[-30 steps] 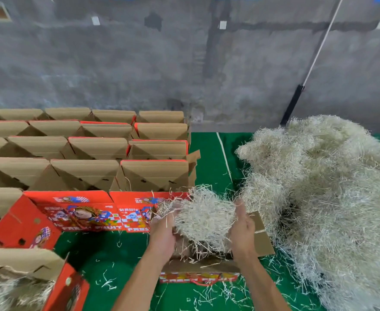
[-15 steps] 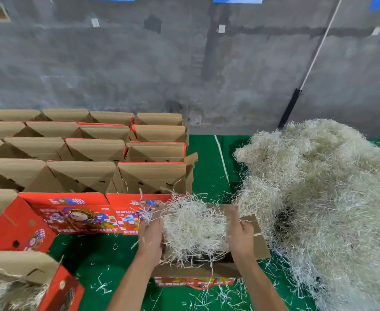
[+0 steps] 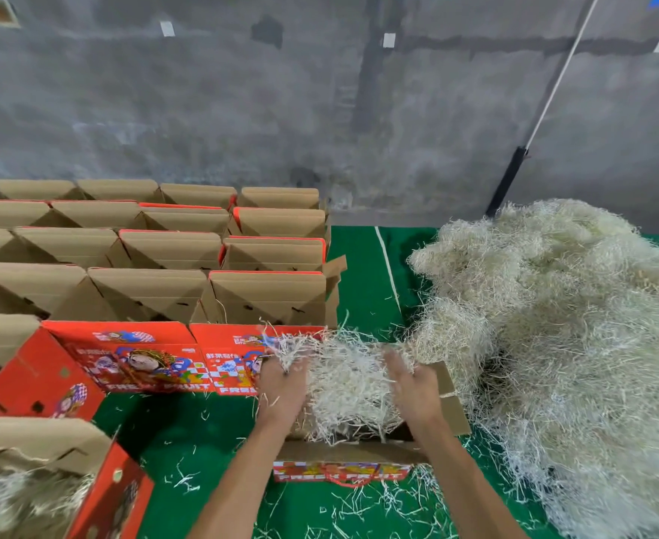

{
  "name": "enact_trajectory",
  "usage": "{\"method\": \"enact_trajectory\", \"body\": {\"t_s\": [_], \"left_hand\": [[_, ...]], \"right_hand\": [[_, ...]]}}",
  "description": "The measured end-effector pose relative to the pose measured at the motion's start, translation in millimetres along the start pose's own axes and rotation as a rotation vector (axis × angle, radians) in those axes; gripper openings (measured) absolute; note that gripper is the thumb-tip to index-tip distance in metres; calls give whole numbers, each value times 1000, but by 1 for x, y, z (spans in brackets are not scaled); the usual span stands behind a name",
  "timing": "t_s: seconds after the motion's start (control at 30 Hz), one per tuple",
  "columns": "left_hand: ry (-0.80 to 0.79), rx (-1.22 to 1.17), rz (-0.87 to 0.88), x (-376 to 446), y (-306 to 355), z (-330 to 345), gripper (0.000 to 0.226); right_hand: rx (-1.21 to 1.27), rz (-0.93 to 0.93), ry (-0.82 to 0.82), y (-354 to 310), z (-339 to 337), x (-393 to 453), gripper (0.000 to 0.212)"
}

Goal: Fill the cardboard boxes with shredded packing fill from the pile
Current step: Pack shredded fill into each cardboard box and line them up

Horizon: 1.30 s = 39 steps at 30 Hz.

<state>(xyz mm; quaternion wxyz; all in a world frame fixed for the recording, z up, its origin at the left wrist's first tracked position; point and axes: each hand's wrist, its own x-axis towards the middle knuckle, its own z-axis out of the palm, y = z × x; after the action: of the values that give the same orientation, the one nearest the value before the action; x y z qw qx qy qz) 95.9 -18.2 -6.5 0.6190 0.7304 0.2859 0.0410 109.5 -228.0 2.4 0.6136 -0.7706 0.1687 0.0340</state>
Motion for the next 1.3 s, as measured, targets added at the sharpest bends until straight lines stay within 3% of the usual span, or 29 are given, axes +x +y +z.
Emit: {"method": "enact_trajectory", "body": {"t_s": [0.07, 0.17, 0.23, 0.3, 0.47, 0.63, 0.7, 0.77, 0.9, 1.03, 1.17, 1.3], "left_hand": [[87, 38, 32, 2, 9, -3, 17], [148, 63, 54, 0, 12, -19, 38], [148, 42, 141, -6, 11, -28, 58], [122, 53, 158, -7, 7, -34, 64], [71, 369, 137, -3, 9, -59, 63], [-290, 614, 201, -18, 7, -64, 38], [-318, 675, 310, -24, 9, -61, 46], [-322, 699, 368, -28, 14, -52, 35], [-457, 900, 370, -22, 14, -22, 24], [-609, 1155, 382, -3, -1, 11, 24], [-779, 1350, 325, 15, -23, 35, 9], [-822, 1581, 383, 32, -53, 54, 19]], "right_hand": [[37, 40, 45, -3, -3, 2, 77], [33, 60, 66, -4, -9, 4, 71], [17, 43, 77, -3, -13, 5, 79], [4, 54, 95, 1, -17, 9, 86], [-55, 28, 118, 7, -45, 22, 48], [-466, -206, -73, 10, -44, 13, 45], [-557, -315, -70, 6, -36, 8, 30], [-621, -402, -114, 2, -29, 7, 13], [-634, -310, -437, -5, -10, 14, 14], [-961, -243, -747, 6, 14, 23, 17], [-1238, -294, -747, 15, 28, 38, 11], [-1371, -439, -796, 30, 46, 53, 18]]}}
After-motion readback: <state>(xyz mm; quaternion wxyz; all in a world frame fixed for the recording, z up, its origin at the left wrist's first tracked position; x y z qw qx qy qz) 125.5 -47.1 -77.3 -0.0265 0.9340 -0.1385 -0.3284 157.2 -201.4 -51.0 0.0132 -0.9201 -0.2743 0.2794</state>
